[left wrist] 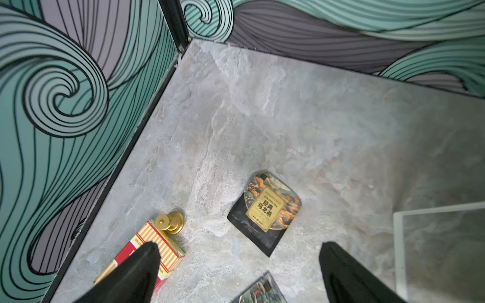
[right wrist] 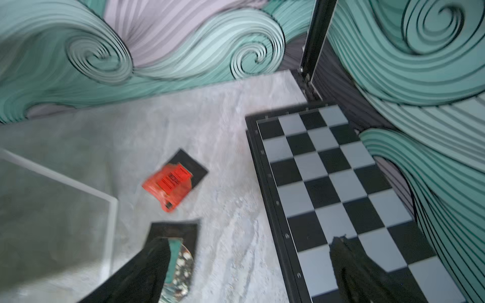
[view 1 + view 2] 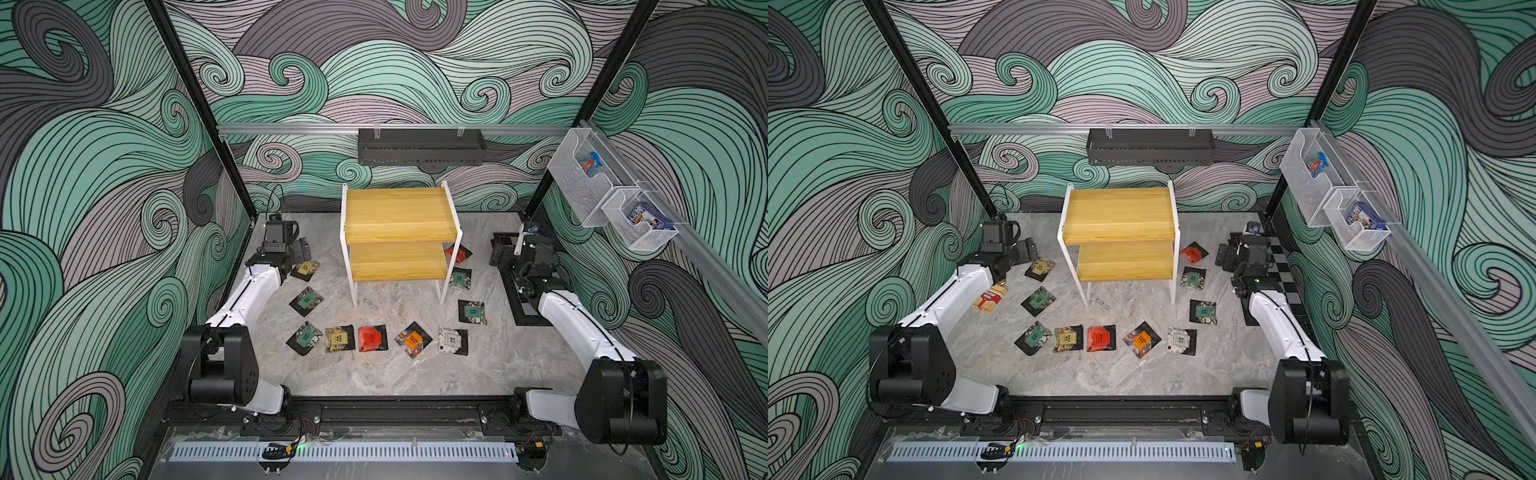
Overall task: Remove the tea bags from the shelf
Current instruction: Reset both arms
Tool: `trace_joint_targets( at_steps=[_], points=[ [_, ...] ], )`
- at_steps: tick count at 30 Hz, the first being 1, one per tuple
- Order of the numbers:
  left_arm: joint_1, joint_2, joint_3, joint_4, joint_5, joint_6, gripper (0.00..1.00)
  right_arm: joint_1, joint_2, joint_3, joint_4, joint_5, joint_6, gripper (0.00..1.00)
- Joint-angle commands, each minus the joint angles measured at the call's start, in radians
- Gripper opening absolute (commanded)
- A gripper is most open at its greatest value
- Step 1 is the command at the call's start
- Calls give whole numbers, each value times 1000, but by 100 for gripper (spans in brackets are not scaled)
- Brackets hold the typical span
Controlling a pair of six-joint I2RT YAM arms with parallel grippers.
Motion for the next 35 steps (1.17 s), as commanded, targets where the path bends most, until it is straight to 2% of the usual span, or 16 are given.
trace_joint_targets(
  at_steps=[1,4,6,9,12,14,17,19,20,21,25,27,29,31,35],
  points=[
    [7,20,-105,206,6,50,98,0,-2,-83,210,52,-47,99],
    [6,35,-190,301,9,50,97,5,39,-129,225,13,-64,99],
    [6,32,-249,388,22,40,96,21,55,-198,342,8,-81,99],
    [-5,28,-342,538,92,90,94,71,99,-291,564,43,-140,99],
    [-18,41,-441,736,118,147,94,90,124,-278,574,4,-159,99],
    [-25,58,-521,921,122,164,94,88,162,-351,761,-64,-148,99],
    [-16,58,-569,999,142,138,98,109,291,-425,1066,-81,-193,99],
    [-9,86,-612,1093,163,144,99,107,241,-379,881,-77,-174,99],
    [-14,101,-626,1148,144,158,99,102,270,-390,951,-82,-178,99],
    [-15,88,-619,1108,147,149,99,111,278,-405,1000,-75,-191,99],
    [-28,87,-629,1130,128,163,99,148,287,-441,1088,-24,-227,99],
    [-52,93,-643,1170,85,175,99,151,266,-434,1034,-25,-222,99],
    [-55,96,-641,1170,77,177,99,142,285,-419,1039,-49,-222,99],
    [-55,96,-640,1168,77,175,99,126,267,-401,969,-75,-206,99],
    [-55,93,-644,1168,76,175,99,131,269,-420,1018,-78,-216,99]
  ],
)
